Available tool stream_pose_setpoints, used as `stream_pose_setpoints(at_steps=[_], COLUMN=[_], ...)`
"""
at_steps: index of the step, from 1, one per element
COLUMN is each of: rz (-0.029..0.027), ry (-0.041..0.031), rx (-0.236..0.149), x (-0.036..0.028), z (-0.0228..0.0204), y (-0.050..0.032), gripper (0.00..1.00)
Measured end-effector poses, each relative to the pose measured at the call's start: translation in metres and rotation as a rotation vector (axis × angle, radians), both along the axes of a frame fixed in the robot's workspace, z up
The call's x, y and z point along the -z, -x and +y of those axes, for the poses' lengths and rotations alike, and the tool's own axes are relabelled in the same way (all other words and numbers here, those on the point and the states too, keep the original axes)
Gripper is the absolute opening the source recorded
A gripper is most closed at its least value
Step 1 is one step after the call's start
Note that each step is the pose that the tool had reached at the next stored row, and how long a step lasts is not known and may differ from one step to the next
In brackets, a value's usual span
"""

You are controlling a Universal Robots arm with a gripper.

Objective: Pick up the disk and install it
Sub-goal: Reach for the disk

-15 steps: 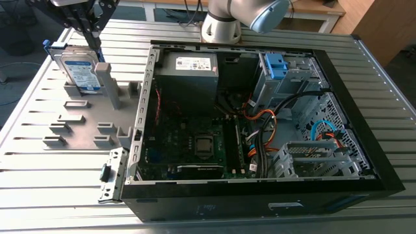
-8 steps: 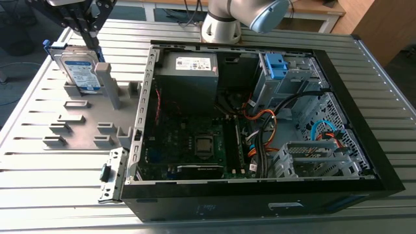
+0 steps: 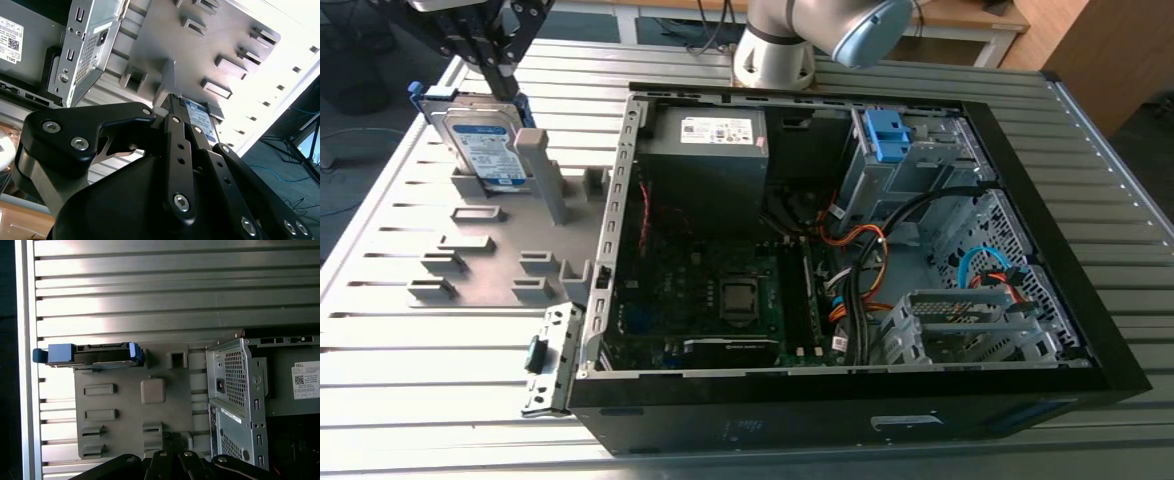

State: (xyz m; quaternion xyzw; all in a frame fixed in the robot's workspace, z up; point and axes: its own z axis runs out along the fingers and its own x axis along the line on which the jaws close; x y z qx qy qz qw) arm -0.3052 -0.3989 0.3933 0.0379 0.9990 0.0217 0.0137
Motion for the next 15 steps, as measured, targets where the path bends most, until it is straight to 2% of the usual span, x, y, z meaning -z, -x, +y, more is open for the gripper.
stream_pose_setpoints(at_steps=[15], rz=[0.0], ry=[0.0], rx=[0.0], x=[0.0], z=[0.0], y=[0.0069], gripper=[0.11])
